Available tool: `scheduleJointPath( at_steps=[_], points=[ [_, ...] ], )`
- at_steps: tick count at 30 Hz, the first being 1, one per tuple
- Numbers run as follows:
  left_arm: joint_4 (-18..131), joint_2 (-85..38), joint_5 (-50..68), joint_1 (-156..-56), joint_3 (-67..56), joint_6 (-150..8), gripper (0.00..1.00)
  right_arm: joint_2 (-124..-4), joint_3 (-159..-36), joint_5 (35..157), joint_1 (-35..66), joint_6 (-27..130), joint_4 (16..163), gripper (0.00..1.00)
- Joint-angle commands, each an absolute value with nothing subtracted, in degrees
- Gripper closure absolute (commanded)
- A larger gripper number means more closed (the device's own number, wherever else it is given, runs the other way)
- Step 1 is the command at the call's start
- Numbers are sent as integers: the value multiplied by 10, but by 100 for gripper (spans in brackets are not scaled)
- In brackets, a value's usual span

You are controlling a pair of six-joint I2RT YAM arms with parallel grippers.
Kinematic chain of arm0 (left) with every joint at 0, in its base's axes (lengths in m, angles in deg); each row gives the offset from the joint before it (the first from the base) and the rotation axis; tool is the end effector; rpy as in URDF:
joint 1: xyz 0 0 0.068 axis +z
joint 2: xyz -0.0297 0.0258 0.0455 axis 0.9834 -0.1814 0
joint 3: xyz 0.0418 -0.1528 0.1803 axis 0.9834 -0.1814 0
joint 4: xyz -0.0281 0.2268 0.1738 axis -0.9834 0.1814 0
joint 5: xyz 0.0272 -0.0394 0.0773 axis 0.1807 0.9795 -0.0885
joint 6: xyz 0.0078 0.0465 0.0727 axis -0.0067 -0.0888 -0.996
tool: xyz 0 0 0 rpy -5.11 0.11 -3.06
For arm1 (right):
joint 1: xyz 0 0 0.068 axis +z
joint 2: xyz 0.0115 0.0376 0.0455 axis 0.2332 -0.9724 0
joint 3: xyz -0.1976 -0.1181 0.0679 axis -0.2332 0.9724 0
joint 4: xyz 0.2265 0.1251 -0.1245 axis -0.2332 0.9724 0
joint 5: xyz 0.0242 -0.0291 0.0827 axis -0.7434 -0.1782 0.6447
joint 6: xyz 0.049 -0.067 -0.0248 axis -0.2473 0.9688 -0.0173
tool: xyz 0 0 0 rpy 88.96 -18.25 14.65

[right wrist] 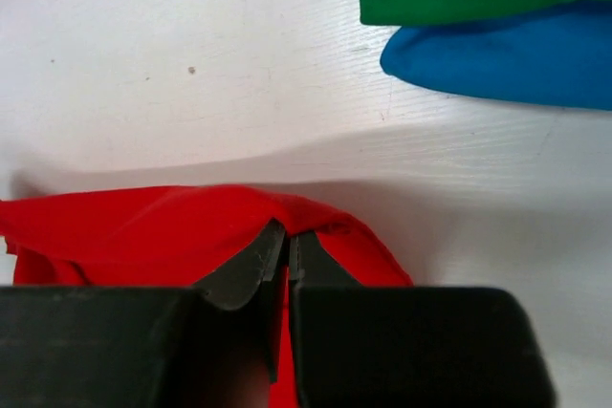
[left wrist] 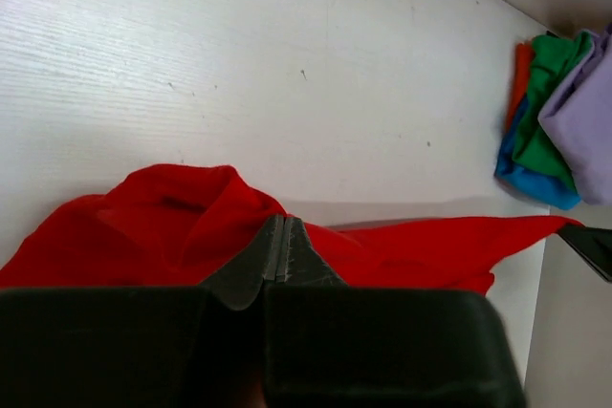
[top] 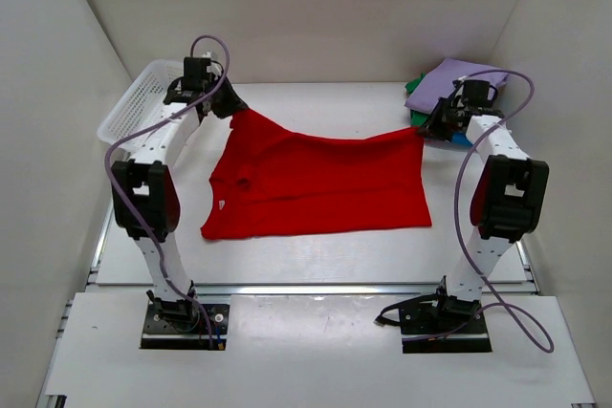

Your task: Fold and stack the t-shirts

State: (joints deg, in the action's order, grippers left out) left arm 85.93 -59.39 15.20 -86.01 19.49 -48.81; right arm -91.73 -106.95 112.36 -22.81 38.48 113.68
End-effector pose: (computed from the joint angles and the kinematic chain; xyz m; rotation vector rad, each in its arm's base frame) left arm 0.4878 -0.0748 0.2247 -0.4199 2.3066 -0.6505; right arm 0.4621 -0.0448 0.1683 0.4218 2.3689 0.5837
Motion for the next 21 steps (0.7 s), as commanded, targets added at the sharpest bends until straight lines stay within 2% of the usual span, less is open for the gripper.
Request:
scheduleJointPath(
  at_steps=[1, 6, 9, 21],
  points=[
    [882, -518, 162, -861, 164, -504, 100, -869, -1048, 1143, -237, 391, 1132, 99],
    [794, -381, 162, -862, -76, -479, 100, -839, -975, 1168, -239, 385, 1106, 100],
    [779, -327, 162, -864, -160, -473, 100, -830, -942, 1174, -240, 393, 1094, 100],
    [783, -184, 144, -860, -321, -463, 100, -822, -879, 1191, -262, 406, 1090, 100]
  ],
)
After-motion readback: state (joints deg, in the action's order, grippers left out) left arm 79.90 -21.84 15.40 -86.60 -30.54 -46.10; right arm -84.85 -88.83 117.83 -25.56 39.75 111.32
